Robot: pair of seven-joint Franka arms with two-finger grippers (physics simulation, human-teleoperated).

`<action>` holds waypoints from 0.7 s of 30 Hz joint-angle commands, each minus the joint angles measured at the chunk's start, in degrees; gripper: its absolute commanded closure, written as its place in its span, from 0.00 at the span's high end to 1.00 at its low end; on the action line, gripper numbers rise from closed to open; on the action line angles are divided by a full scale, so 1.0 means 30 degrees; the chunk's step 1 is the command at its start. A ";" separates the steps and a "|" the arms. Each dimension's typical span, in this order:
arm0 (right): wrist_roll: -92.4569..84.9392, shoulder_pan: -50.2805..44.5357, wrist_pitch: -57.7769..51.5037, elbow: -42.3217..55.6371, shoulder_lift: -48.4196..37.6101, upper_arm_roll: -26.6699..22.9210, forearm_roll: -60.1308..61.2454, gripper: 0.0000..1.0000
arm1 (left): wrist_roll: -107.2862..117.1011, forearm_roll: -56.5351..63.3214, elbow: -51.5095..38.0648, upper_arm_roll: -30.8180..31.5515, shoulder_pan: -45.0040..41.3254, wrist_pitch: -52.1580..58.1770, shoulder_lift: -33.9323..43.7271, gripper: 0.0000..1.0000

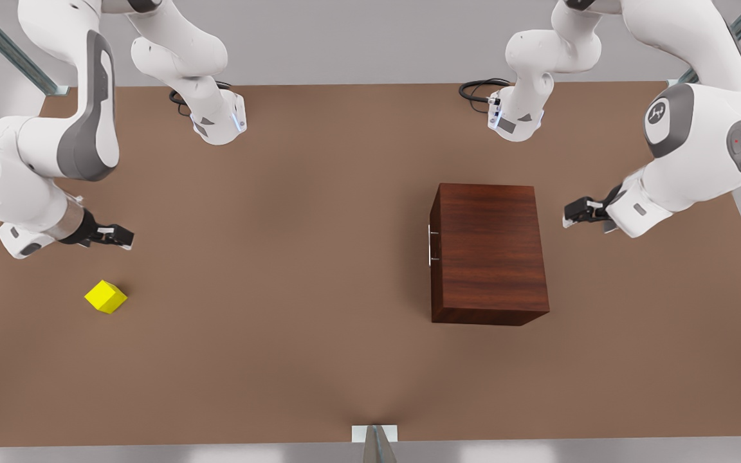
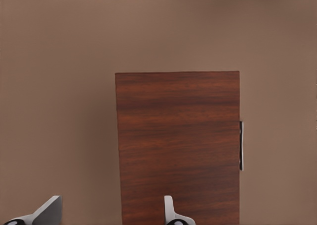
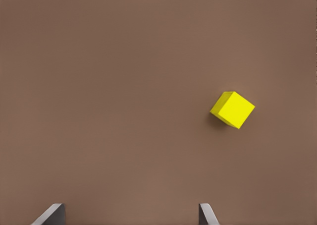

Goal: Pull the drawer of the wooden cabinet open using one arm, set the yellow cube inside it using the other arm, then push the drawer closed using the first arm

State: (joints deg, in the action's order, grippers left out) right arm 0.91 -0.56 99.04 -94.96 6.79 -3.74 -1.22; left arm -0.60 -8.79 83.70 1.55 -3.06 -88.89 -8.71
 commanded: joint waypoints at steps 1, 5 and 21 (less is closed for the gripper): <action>0.0370 -0.0075 0.0503 0.0013 -0.0008 -0.0013 -0.0004 1.00 | 0.0053 -0.0088 -0.0040 0.0012 -0.0182 -0.1366 0.0005 1.00; 0.4758 -0.0017 0.0502 0.0657 0.0431 -0.0101 0.0113 1.00 | -0.1004 0.3574 -0.0186 0.0334 -0.3461 -0.1131 -0.0346 1.00; 1.3847 0.1184 0.2553 0.1272 0.2248 -0.0042 0.0992 1.00 | 2.0620 0.4483 0.2499 -0.0193 -1.2255 -0.9795 -0.5012 1.00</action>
State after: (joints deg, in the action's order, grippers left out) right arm 25.04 2.99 104.84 -91.21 13.53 -3.85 1.72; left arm 24.73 6.04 87.51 1.34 -40.58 -105.52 -26.13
